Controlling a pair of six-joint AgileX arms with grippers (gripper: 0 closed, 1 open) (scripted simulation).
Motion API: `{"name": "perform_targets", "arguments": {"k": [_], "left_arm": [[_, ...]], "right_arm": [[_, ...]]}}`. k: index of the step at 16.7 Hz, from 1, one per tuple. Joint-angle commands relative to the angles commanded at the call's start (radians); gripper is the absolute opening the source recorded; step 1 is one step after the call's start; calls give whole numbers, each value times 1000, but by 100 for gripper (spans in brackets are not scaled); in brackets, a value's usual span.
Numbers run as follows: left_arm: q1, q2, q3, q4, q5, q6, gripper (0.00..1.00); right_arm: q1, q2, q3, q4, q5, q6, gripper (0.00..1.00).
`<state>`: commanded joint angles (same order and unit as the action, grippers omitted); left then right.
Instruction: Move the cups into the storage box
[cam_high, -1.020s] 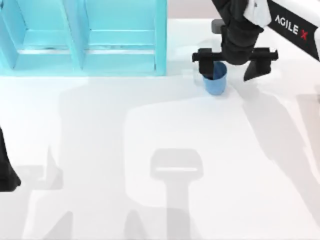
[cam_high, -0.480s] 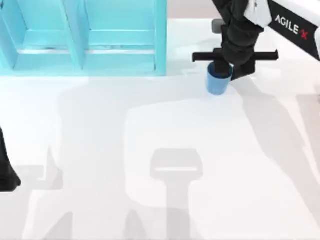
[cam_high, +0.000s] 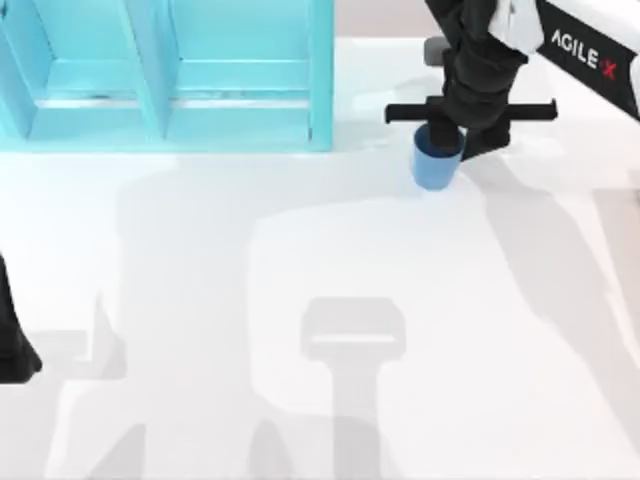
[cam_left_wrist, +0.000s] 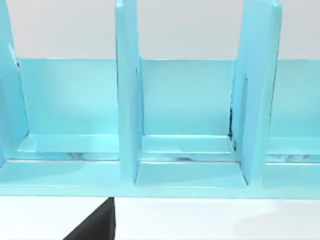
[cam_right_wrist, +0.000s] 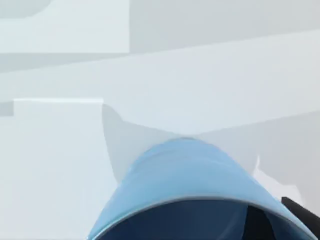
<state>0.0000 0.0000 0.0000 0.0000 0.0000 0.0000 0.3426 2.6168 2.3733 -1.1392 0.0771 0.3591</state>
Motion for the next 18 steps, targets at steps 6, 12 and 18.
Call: {"name": "perform_targets", "arguments": {"k": [6,12,18], "left_arm": [[0,0,0,0,0,0,100],[0,0,0,0,0,0,100],[0,0,0,0,0,0,100]], "right_arm": [[-92,-35,114,-156,-17,-95,0],[-192,-114,185,-290,-39,-189,0],[-258,-173,113,-288,-49,-259,0]]}}
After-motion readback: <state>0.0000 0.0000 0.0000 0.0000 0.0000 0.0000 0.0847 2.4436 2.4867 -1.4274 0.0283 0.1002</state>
